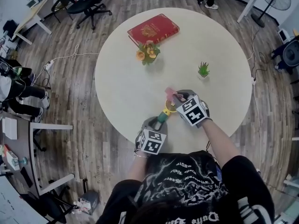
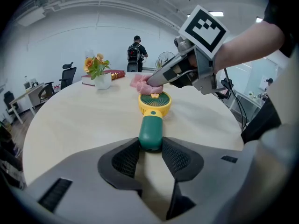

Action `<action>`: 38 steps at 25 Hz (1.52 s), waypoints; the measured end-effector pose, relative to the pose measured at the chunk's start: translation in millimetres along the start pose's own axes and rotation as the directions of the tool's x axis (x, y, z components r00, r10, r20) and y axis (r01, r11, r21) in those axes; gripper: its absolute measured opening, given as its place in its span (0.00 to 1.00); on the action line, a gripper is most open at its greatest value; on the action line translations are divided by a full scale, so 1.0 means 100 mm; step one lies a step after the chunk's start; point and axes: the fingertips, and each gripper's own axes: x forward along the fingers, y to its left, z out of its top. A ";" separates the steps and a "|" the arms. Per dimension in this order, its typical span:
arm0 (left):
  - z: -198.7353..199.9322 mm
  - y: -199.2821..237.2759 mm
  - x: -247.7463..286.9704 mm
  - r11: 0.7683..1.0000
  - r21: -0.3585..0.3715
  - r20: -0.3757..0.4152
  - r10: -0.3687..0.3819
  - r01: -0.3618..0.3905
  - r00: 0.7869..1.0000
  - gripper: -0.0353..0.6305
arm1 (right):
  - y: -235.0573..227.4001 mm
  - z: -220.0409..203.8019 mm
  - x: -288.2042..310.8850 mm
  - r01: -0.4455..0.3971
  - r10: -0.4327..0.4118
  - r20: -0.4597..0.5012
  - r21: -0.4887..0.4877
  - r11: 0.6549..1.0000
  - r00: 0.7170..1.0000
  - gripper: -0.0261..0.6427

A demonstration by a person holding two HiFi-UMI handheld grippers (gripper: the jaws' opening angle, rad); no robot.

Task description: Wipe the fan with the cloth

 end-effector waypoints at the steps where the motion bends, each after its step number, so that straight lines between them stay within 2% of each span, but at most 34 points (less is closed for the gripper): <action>1: 0.00 0.00 0.01 1.000 0.000 0.000 -0.001 0.001 1.000 0.31 | -0.02 -0.02 -0.02 0.003 -0.003 0.001 -0.023 1.000 1.000 0.11; 12: 0.00 0.02 0.03 1.000 -0.013 -0.005 0.008 -0.008 1.000 0.31 | 0.07 -0.15 -0.17 0.011 -0.016 -0.027 -0.169 0.985 0.999 0.10; 23: -0.01 0.02 0.03 1.000 -0.003 -0.035 -0.008 0.008 0.999 0.31 | 0.31 -0.30 -0.24 -0.030 0.027 -0.041 -0.072 0.997 0.999 0.09; 27: 0.00 0.03 0.04 1.000 0.020 -0.047 -0.013 0.014 0.999 0.31 | 0.48 -0.28 -0.21 -0.048 0.044 -0.037 -0.108 0.993 0.998 0.09; 32: 0.00 0.01 0.04 0.999 0.031 -0.060 -0.010 0.011 0.998 0.31 | 0.60 -0.25 -0.17 -0.070 0.068 -0.027 -0.087 0.994 0.997 0.09; 34: 0.00 0.01 0.02 1.000 0.030 -0.057 -0.007 0.009 0.998 0.31 | 0.71 -0.24 -0.17 -0.117 0.114 -0.035 -0.100 0.988 0.993 0.09; 36: -0.01 -0.01 0.01 0.999 0.043 -0.059 -0.008 0.011 0.998 0.31 | 0.86 -0.21 -0.21 -0.205 0.201 -0.043 -0.109 0.973 0.979 0.10; 38: 0.00 -0.04 0.01 0.994 0.111 -0.078 -0.011 0.019 0.997 0.31 | 0.93 -0.09 -0.27 -0.267 0.264 -0.039 -0.123 0.956 0.964 0.10</action>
